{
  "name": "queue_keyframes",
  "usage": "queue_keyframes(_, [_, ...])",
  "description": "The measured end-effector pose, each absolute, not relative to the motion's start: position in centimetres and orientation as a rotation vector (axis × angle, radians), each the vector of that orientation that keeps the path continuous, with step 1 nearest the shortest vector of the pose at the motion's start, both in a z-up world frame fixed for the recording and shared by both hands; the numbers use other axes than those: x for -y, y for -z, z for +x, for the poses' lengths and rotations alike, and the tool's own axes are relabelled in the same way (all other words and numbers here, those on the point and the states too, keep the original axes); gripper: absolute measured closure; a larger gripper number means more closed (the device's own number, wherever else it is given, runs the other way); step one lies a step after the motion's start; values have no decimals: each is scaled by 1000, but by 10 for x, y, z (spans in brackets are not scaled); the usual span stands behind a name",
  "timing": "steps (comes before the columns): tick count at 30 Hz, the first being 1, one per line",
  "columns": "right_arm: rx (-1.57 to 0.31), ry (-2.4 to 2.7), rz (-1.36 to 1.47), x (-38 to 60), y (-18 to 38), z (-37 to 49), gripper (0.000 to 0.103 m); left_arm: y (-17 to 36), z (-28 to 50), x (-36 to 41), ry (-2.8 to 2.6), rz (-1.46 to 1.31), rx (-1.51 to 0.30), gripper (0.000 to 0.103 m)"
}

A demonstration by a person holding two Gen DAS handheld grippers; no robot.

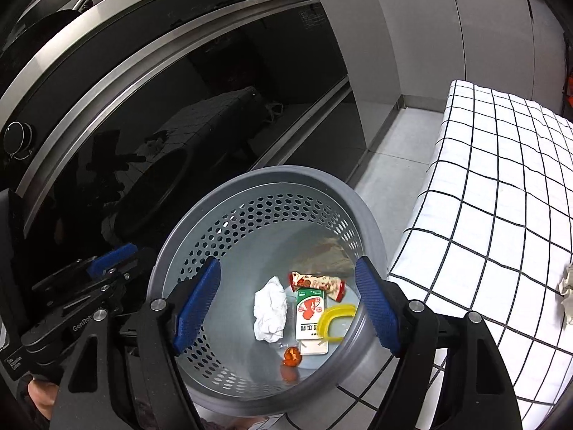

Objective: Collect trash
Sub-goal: 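Move both open tools back to the clear plastic bag and crumpled paper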

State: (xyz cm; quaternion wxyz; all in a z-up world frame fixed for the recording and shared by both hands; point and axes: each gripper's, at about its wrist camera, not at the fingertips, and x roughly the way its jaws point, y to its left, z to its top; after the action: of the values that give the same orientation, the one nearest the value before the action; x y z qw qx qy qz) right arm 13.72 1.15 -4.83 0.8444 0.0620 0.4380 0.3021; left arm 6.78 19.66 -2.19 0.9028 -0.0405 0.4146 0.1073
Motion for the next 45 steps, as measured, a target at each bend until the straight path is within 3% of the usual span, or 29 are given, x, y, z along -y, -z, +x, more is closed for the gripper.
queue_keyframes(5, [-908, -626, 125, -8, 46, 133, 29, 21, 68, -193, -222, -76, -852, 65])
queue_keyframes(9, [-889, -599, 119, 1, 42, 130, 29, 18, 67, -186, -217, -76, -830, 52])
queue_keyframes(12, [-857, -554, 92, 11, 37, 125, 29, 15, 66, -178, -203, -70, -817, 51])
queue_keyframes(17, [-825, -485, 102, 36, 31, 117, 29, 10, 64, -163, -183, -64, -787, 39])
queue_keyframes(21, [-801, -423, 116, 61, 28, 108, 28, 3, 60, -151, -160, -77, -751, 25])
queue_keyframes(28, [-738, -313, 113, 107, 17, 84, 25, -8, 55, -123, -127, -73, -692, 15])
queue_keyframes(45, [-682, 29, 35, 231, 29, 42, 20, -9, 55, -25, 57, -39, -626, 7])
